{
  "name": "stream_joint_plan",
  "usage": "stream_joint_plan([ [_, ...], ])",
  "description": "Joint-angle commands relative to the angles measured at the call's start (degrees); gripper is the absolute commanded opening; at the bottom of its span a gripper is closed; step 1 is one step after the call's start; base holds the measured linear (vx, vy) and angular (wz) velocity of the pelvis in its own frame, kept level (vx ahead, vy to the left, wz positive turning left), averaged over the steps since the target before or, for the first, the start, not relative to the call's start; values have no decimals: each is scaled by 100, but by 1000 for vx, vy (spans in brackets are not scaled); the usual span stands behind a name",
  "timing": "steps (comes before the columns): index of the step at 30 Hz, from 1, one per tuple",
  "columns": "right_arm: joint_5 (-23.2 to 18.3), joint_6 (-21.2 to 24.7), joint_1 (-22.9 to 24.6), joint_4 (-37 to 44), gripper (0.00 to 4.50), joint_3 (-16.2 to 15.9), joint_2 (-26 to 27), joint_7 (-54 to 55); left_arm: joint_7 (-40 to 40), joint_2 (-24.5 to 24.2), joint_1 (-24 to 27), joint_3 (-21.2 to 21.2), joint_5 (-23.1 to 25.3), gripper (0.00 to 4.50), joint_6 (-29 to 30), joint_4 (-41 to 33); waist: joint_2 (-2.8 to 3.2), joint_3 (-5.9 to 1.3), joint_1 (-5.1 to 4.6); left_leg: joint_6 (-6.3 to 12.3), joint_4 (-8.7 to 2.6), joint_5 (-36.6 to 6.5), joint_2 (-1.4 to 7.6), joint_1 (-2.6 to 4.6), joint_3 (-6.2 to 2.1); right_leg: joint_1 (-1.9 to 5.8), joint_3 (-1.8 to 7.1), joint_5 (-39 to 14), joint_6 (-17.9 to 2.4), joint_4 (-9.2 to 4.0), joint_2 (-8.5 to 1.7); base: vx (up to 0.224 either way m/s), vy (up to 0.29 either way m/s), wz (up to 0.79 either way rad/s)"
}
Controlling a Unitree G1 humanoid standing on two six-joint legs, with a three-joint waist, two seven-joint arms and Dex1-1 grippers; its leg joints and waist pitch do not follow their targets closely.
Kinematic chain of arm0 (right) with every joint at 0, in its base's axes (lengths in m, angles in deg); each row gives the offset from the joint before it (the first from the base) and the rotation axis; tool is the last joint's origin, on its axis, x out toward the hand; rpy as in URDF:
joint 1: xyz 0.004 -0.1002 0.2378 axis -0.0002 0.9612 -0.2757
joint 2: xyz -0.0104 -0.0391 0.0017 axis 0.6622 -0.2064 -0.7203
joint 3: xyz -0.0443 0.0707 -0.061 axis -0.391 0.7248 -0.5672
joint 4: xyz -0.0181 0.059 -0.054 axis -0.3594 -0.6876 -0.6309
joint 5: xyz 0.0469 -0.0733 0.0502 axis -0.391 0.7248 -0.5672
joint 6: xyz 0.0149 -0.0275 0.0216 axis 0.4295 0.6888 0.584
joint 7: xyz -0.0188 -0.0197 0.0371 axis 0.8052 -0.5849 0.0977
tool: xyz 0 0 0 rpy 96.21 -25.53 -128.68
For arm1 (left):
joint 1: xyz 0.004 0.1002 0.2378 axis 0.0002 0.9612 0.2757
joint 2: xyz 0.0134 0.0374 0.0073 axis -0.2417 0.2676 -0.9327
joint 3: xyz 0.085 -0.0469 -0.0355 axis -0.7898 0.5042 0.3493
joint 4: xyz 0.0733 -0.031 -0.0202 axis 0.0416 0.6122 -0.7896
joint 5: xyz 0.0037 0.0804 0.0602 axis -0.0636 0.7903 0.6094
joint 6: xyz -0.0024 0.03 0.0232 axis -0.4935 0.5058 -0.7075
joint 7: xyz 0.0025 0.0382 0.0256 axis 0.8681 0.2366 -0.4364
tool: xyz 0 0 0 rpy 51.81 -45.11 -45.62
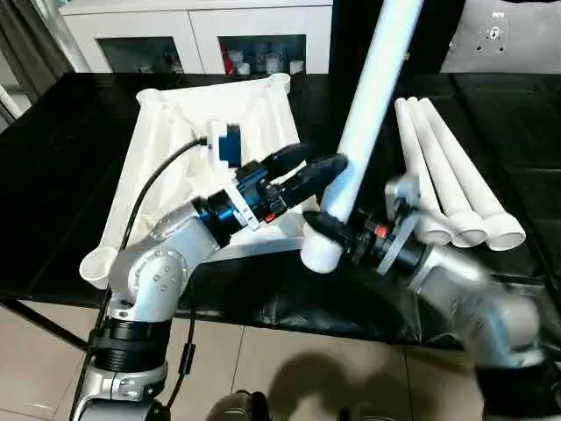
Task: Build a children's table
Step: Pick table leg
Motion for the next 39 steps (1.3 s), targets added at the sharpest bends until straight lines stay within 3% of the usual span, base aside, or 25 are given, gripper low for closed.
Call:
stream_joint_plan([
  [1, -332, 389, -90, 279, 191, 22, -128, -131, -68, -29, -2, 60, -161, 450, 112, -145, -161, -384, 6, 511, -335, -825, 418, 150, -162, 211, 273, -1209, -1033, -571, -537, 0, 0, 0],
  [9, -997, 1060, -420, 449, 191, 413, -277, -26, -74, 16, 4, 204, -496, 450, 299, -328, -161, -359, 2, 356, -361, -984, 421, 159, -166, 192, 276, -1498, -998, -603, -538, 0, 0, 0],
  [14, -956, 1146, -493, 442, 191, 386, -427, -4, -88, 30, -38, 203, -578, 450, 352, -338, -160, -351, 3, 300, -378, -983, 423, 159, -161, 183, 283, -1510, -927, -620, -533, 0, 0, 0],
  [21, -702, 1162, -541, 469, 191, 273, -533, 169, -60, 22, -71, 124, -534, 450, 349, -373, -155, -402, 13, 453, -366, -616, 427, 154, -153, 223, 268, -751, -1075, -576, -534, 0, 0, 0],
  [22, -590, 1082, -543, 466, 191, 219, -550, 184, -50, 16, -72, 96, -498, 450, 342, -381, -153, -401, 14, 473, -365, -583, 426, 151, -151, 225, 266, -700, -1090, -574, -534, 0, 0, 0],
  [23, -220, 760, -549, 438, 191, 86, -533, 282, 6, -113, -67, -164, -58, 450, 130, -422, -156, -409, 20, 505, -366, -525, 439, 152, -152, 223, 264, -592, -1110, -566, -539, 0, 0, 0],
  [25, -151, 701, -551, 430, 191, 63, -525, 312, 20, -153, -65, -241, 75, 450, 56, -432, -155, -409, 13, 515, -372, -563, 451, 155, -154, 221, 265, -587, -1079, -559, -539, 0, 0, 0],
  [27, 260, 279, -551, 352, 191, -88, -391, 551, -255, -176, -144, -545, 762, 450, -354, -276, -124, -408, 9, 495, -369, -627, 454, 159, -148, 228, 267, -645, -1080, -567, -552, 0, 0, 0],
  [29, 625, -35, -539, 275, 191, -261, -282, 767, -569, -95, -219, -708, 1244, 414, -706, -121, -139, -410, -3, 470, -375, -710, 461, 169, -159, 233, 265, -672, -1054, -568, -556, 0, 0, 0],
  [34, 1344, -891, -397, 98, 191, -712, -36, 933, -989, 107, -203, -884, 1569, 414, -844, -91, -127, -422, -20, 443, -377, -656, 477, 155, -164, 238, 262, -300, -1172, -538, -563, 0, 0, 0],
  [39, 1638, -1270, -348, -120, 191, -746, 196, 1187, -1217, 235, -126, -892, 1863, 414, -1090, 10, -130, -438, -18, 610, -356, -598, 474, 144, -161, 254, 261, -90, -1254, -522, -567, 0, 0, 0],
])
